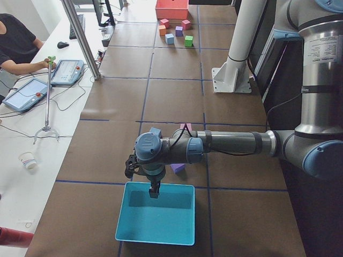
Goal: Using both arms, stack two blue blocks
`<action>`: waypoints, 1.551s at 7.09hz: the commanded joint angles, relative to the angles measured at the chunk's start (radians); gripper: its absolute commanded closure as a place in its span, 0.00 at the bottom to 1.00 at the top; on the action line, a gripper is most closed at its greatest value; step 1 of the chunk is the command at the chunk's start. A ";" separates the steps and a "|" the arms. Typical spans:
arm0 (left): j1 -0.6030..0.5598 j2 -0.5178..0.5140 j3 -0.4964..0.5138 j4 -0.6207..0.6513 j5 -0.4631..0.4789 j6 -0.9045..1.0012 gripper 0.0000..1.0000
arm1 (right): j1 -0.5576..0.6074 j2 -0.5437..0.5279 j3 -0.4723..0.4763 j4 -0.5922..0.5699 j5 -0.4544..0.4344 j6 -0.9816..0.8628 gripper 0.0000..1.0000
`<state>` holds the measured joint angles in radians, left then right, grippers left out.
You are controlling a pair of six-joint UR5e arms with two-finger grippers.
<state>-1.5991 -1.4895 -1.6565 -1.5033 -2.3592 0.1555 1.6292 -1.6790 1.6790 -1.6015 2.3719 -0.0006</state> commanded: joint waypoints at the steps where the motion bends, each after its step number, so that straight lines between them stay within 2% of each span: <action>1: 0.001 -0.002 -0.003 0.000 -0.002 -0.001 0.00 | 0.000 0.001 0.001 0.000 0.000 0.001 0.00; 3: 0.001 -0.005 -0.009 0.001 -0.003 -0.007 0.00 | 0.000 0.021 0.010 0.005 -0.002 -0.005 0.00; 4: -0.001 -0.003 -0.012 0.002 -0.003 -0.008 0.00 | -0.002 0.069 0.025 0.003 0.000 -0.001 0.00; 5: -0.001 -0.003 -0.020 0.002 -0.003 -0.008 0.00 | -0.020 0.124 0.069 -0.008 -0.008 -0.002 0.00; 6: -0.001 -0.003 -0.022 0.002 -0.003 -0.008 0.00 | -0.034 0.130 0.123 -0.009 0.041 -0.001 0.00; 7: -0.001 -0.003 -0.022 0.002 -0.003 -0.008 0.00 | -0.128 0.130 0.178 -0.003 0.056 0.004 0.00; 8: -0.001 -0.003 -0.028 0.002 -0.005 -0.008 0.00 | -0.202 0.133 0.179 0.003 0.056 0.107 0.00; 9: -0.001 -0.003 -0.028 0.000 -0.003 -0.008 0.00 | -0.265 0.146 0.180 0.047 0.052 0.242 0.00; 10: -0.001 -0.003 -0.028 0.000 -0.003 -0.007 0.00 | -0.355 0.140 0.176 0.166 -0.006 0.360 0.00; 11: -0.001 -0.003 -0.028 0.000 -0.003 -0.005 0.00 | -0.470 0.136 0.173 0.298 -0.102 0.504 0.00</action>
<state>-1.5999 -1.4926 -1.6839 -1.5031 -2.3625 0.1487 1.2855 -1.5397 1.8542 -1.4464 2.3617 0.3382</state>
